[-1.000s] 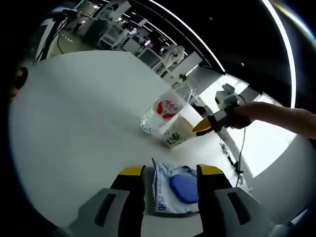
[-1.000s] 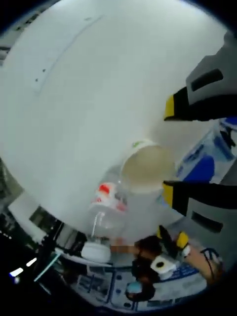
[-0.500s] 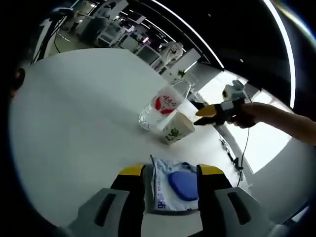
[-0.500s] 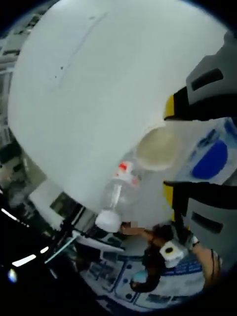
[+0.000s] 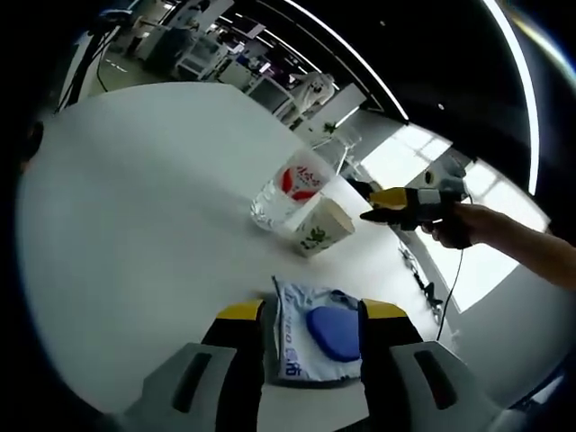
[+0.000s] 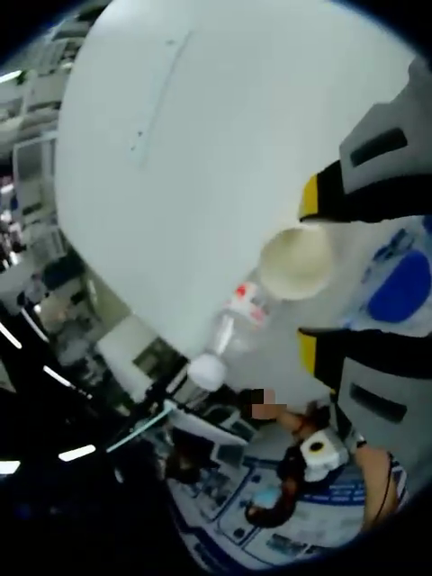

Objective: Arrange the tabletop items into an orderly group along one side of the table until the central work area is clear of visible clutter.

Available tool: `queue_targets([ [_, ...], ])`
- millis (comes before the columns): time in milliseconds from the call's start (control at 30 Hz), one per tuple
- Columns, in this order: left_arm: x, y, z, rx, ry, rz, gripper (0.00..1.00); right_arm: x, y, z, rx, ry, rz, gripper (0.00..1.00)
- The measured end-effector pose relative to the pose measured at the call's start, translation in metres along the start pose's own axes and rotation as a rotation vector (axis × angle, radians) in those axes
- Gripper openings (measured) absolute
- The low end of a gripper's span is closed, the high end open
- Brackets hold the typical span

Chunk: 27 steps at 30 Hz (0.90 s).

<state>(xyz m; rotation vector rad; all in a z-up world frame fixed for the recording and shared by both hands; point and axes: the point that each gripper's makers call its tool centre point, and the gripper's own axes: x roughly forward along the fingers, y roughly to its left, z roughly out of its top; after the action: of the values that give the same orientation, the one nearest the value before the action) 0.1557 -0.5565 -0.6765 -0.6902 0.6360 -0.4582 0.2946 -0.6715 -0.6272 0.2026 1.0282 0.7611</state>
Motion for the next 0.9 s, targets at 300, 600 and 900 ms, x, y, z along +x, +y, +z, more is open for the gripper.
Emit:
queue_targets([
  [300,0.003,-0.002,-0.006,0.030,0.030,-0.004,0.40,-0.009,0.007,0.005,-0.082,-0.085,0.005,0.44],
  [600,0.004,-0.004,-0.012,0.049,0.056,-0.001,0.39,-0.024,0.016,0.002,-0.057,-0.222,0.019,0.44],
  [900,0.004,-0.002,-0.015,0.060,0.073,0.000,0.40,-0.041,0.013,0.000,-0.047,-0.325,0.029,0.45],
])
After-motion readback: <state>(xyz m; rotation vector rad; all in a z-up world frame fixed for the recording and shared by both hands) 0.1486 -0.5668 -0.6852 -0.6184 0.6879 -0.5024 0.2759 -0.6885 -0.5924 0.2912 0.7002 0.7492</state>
